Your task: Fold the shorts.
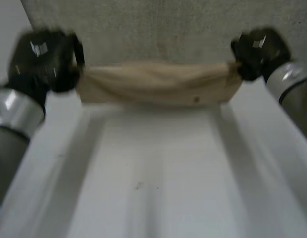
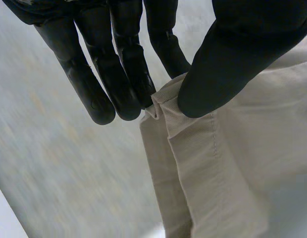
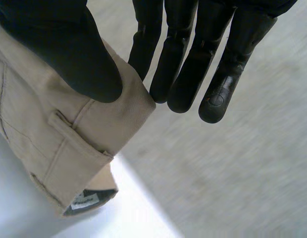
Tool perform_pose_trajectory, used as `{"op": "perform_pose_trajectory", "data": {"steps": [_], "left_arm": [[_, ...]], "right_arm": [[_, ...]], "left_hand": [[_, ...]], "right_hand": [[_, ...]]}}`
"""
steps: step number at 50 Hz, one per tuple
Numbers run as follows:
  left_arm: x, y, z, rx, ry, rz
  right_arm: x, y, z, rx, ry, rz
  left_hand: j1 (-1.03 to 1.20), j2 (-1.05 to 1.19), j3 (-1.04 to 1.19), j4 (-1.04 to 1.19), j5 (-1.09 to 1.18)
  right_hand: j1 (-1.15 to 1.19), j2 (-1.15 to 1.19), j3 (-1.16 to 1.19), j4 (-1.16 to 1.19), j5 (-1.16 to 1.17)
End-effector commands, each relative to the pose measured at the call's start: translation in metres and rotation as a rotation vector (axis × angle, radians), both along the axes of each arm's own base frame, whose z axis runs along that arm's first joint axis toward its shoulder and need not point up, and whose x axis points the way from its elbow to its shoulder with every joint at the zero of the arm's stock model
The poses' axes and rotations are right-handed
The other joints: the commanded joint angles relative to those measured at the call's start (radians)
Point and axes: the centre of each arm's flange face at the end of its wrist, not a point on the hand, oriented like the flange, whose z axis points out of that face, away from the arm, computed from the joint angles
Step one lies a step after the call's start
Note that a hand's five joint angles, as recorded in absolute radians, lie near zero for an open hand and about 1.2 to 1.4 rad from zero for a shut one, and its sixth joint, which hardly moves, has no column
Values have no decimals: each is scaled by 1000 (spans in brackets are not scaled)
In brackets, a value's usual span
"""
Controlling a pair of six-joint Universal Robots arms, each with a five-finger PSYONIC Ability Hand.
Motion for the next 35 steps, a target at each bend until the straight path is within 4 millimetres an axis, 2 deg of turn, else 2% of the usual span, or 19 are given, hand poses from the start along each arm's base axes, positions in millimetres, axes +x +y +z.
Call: {"op": "perform_pose_trajectory", "data": {"steps": [1,3,5,7,10,11,18,19,21,23,26,29,34,35], "left_arm": [[5,47,-75,276,-100,-59],[6,56,-81,322,-125,-70],[10,65,-86,385,-162,-72],[14,72,-86,431,-185,-68],[22,87,-84,514,-224,-70],[24,90,-83,530,-230,-71],[38,121,-56,580,-286,-83],[40,124,-52,577,-292,-84],[44,134,-41,571,-314,-101],[45,140,-35,568,-324,-118],[45,147,-29,569,-327,-160],[40,140,-28,543,-306,-182],[29,101,-29,417,-254,-145],[24,82,-31,369,-235,-128]], "right_arm": [[-9,28,-69,217,129,0],[-13,39,-79,273,180,6],[-14,44,-80,288,196,7],[-23,67,-74,342,260,15],[-29,87,-71,389,324,38],[-32,99,-71,422,366,57],[-47,144,-66,518,537,125],[-50,154,-61,519,571,140],[-55,162,-53,511,589,138],[-63,165,-39,481,582,112],[-67,161,-31,454,547,101],[-68,153,-28,447,495,136],[-68,139,-36,486,429,182],[-67,127,-45,513,416,190]], "left_hand": [[305,198,208,192,263],[305,198,208,192,263],[305,198,208,192,263],[305,198,208,192,263],[305,198,208,192,263],[305,198,208,192,263],[305,198,208,192,263],[305,198,208,192,263],[305,198,208,192,263],[305,198,208,192,263],[305,198,208,192,263],[305,198,208,192,263],[305,198,208,192,263],[305,198,208,192,263]], "right_hand": [[475,216,218,206,263],[475,216,218,206,263],[475,216,218,206,263],[475,216,218,206,263],[475,216,218,206,263],[475,216,218,206,263],[475,216,218,206,263],[475,216,218,206,263],[475,216,218,206,263],[475,216,218,206,263],[475,216,218,206,263],[475,216,218,206,263],[475,216,218,206,263],[475,216,218,206,263]]}}
